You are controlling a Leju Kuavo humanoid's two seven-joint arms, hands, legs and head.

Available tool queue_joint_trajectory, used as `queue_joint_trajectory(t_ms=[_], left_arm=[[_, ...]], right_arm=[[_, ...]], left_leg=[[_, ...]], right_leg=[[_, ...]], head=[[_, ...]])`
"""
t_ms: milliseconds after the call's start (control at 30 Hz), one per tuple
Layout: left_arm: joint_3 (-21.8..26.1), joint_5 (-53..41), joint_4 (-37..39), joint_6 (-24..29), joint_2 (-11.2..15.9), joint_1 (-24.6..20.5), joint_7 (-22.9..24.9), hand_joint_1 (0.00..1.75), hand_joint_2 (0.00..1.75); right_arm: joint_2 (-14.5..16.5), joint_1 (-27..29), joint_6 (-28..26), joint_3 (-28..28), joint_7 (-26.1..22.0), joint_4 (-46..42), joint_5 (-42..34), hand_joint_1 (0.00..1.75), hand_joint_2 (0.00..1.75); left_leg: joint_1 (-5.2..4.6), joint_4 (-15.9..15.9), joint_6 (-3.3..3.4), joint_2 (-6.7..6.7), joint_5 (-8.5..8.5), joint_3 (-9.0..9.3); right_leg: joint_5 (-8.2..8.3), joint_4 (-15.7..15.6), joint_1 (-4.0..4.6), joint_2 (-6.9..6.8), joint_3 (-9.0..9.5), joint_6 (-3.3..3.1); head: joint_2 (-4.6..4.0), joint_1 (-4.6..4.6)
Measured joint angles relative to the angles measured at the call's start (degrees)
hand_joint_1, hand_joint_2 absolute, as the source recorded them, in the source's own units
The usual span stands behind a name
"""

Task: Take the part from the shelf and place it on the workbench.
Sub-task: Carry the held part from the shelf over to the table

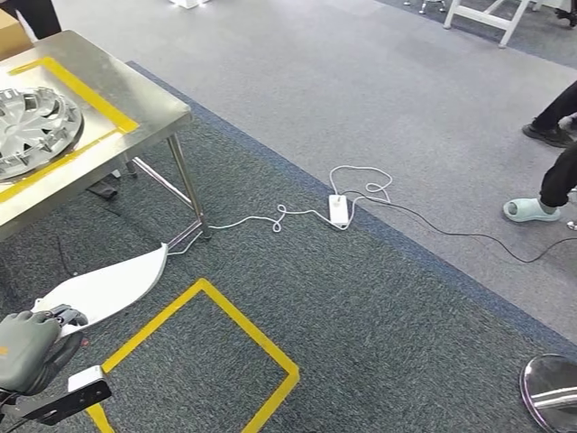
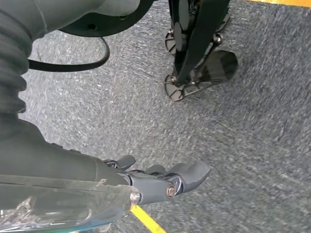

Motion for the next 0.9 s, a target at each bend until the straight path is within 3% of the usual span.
queue_joint_trajectory(t_ms=[33, 100, 167, 233, 300, 367, 400, 433, 467, 533, 600, 667, 733, 800, 867, 900], left_arm=[[-0.01, -0.02, 0.0, 0.04, -0.07, -0.02, 0.03, 1.75, 1.75], [0.02, -0.04, 0.0, 0.09, -0.13, -0.12, 0.09, 1.75, 1.75], [0.07, -0.07, 0.0, 0.1, -0.11, -0.21, 0.12, 1.75, 1.75], [0.1, -0.08, 0.0, 0.1, -0.1, -0.16, 0.13, 1.75, 1.75], [0.15, -0.08, 0.0, 0.09, -0.08, -0.21, 0.14, 1.75, 1.75], [0.12, -0.06, 0.0, -0.01, -0.07, -0.41, 0.22, 1.75, 1.75], [0.08, -0.05, 0.0, -0.09, -0.09, -0.45, 0.26, 1.75, 1.75], [0.03, -0.05, 0.0, -0.17, -0.12, -0.42, 0.28, 1.75, 1.75], [0.02, -0.05, 0.0, -0.24, -0.15, -0.38, 0.29, 1.75, 1.75], [0.01, -0.05, 0.0, -0.28, -0.18, -0.35, 0.3, 1.75, 1.75], [0.03, -0.04, 0.0, -0.28, -0.15, -0.46, 0.3, 1.75, 1.75], [0.05, -0.04, 0.0, -0.28, -0.12, -0.49, 0.31, 1.75, 1.75], [0.08, -0.05, -0.01, -0.3, -0.1, -0.3, 0.37, 1.75, 1.75], [0.1, -0.07, -0.02, -0.35, -0.05, -0.18, 0.46, 1.75, 1.75], [0.06, -0.09, -0.02, -0.48, 0.02, -0.17, 0.52, 1.75, 1.75], [0.03, -0.1, -0.02, -0.57, 0.05, -0.14, 0.55, 1.75, 1.75]], right_arm=[[-0.01, -0.06, 0.04, 0.03, -0.04, 0.0, 0.0, 0.0, 1.75], [0.01, -0.19, 0.15, 0.08, -0.1, 0.0, 0.0, 0.0, 1.75], [0.02, -0.21, 0.21, 0.09, 0.0, 0.0, 0.0, 0.0, 1.75], [0.02, -0.21, 0.22, 0.1, 0.09, 0.0, 0.0, 0.0, 1.75], [-0.02, -0.28, 0.19, 0.11, 0.08, 0.0, 0.0, 0.0, 1.75], [-0.05, -0.2, 0.15, 0.11, 0.06, 0.01, 0.0, 0.0, 1.75], [-0.05, -0.1, 0.15, 0.11, 0.07, 0.02, 0.0, 0.0, 1.75], [-0.05, -0.03, 0.15, 0.11, 0.1, 0.02, 0.0, 0.0, 1.75], [-0.05, -0.01, 0.15, 0.11, 0.13, 0.02, 0.0, 0.0, 1.75], [-0.05, -0.14, 0.14, 0.11, 0.16, 0.01, 0.0, 0.0, 1.75], [-0.05, -0.29, 0.14, 0.11, 0.16, 0.01, 0.0, 0.0, 1.75], [-0.05, -0.34, 0.14, 0.11, 0.16, 0.01, 0.0, 0.0, 1.75], [-0.05, -0.39, 0.14, 0.11, 0.16, 0.01, 0.0, 0.0, 1.75], [-0.05, -0.46, 0.15, 0.11, 0.1, 0.01, 0.0, 0.0, 1.75], [-0.04, -0.45, 0.14, 0.13, 0.16, 0.01, 0.0, 0.0, 1.75], [-0.04, -0.37, 0.11, 0.17, 0.26, 0.01, 0.0, 0.0, 1.75]], left_leg=[[0.1, 0.03, -0.21, -0.68, -0.02, 0.06], [0.07, 0.29, -0.91, -1.83, -0.09, -0.05], [0.05, 0.36, -1.67, -2.86, 0.1, -0.44], [0.27, 0.25, -2.28, -3.32, 0.3, -0.75], [0.23, 2.46, -2.68, -1.17, -1.26, -1.87], [0.11, 9.42, -2.89, 1.44, -5.1, -5.19], [0.11, 13.41, -2.94, 1.84, -6.82, -7.14], [0.1, 16.29, -2.92, 1.97, -7.7, -8.52], [0.06, 17.07, -2.81, 2.01, -7.38, -8.86], [-0.17, 11.93, -2.33, 2.63, -4.03, -6.0], [-0.7, 4.21, -1.65, 4.87, -1.21, -1.77], [-1.13, 0.87, -1.1, 5.99, -0.72, -0.14], [-1.1, 0.39, -0.6, 4.86, -0.57, -0.19], [-0.75, 0.07, -0.07, 3.84, -0.28, -0.05], [-0.49, -0.01, 0.25, 2.93, -0.15, 0.04], [-0.46, -0.01, 0.33, 2.39, -0.15, 0.02]], right_leg=[[2.33, -3.98, -0.18, 0.7, 1.77, 0.05], [5.05, -11.22, -0.68, 3.2, 5.2, 0.07], [5.32, -13.47, -0.82, 4.35, 6.25, -0.41], [5.5, -13.38, -0.68, 3.22, 6.17, -1.34], [5.67, -13.54, -0.59, 2.07, 6.21, -2.18], [5.64, -13.61, -0.32, 0.79, 6.15, -2.7], [5.6, -13.61, -0.15, 0.09, 6.09, -2.83], [5.55, -13.61, 0.0, -0.64, 6.06, -2.92], [5.5, -13.61, 0.12, -1.32, 6.07, -2.97], [5.4, -13.61, 0.27, -2.6, 6.24, -2.99], [5.17, -13.54, 0.53, -3.67, 6.43, -2.71], [4.97, -13.59, 0.77, -4.62, 6.64, -2.23], [4.83, -13.8, 0.8, -5.46, 6.9, -1.64], [3.52, -12.13, 0.69, -3.94, 6.36, -0.86], [0.16, -5.72, 0.51, -1.29, 3.51, -0.27], [-1.57, -1.56, 0.45, -0.63, 1.49, -0.13]], head=[[0.0, 0.0], [0.0, 0.03], [0.0, 0.02], [0.0, -0.01], [0.0, -0.25], [0.0, -0.54], [0.0, -0.57], [0.0, -0.56], [0.0, -0.57], [0.0, -0.56], [0.0, -0.58], [0.0, -0.59], [0.0, -0.6], [0.0, -0.45], [0.0, -0.17], [0.0, -0.1]])
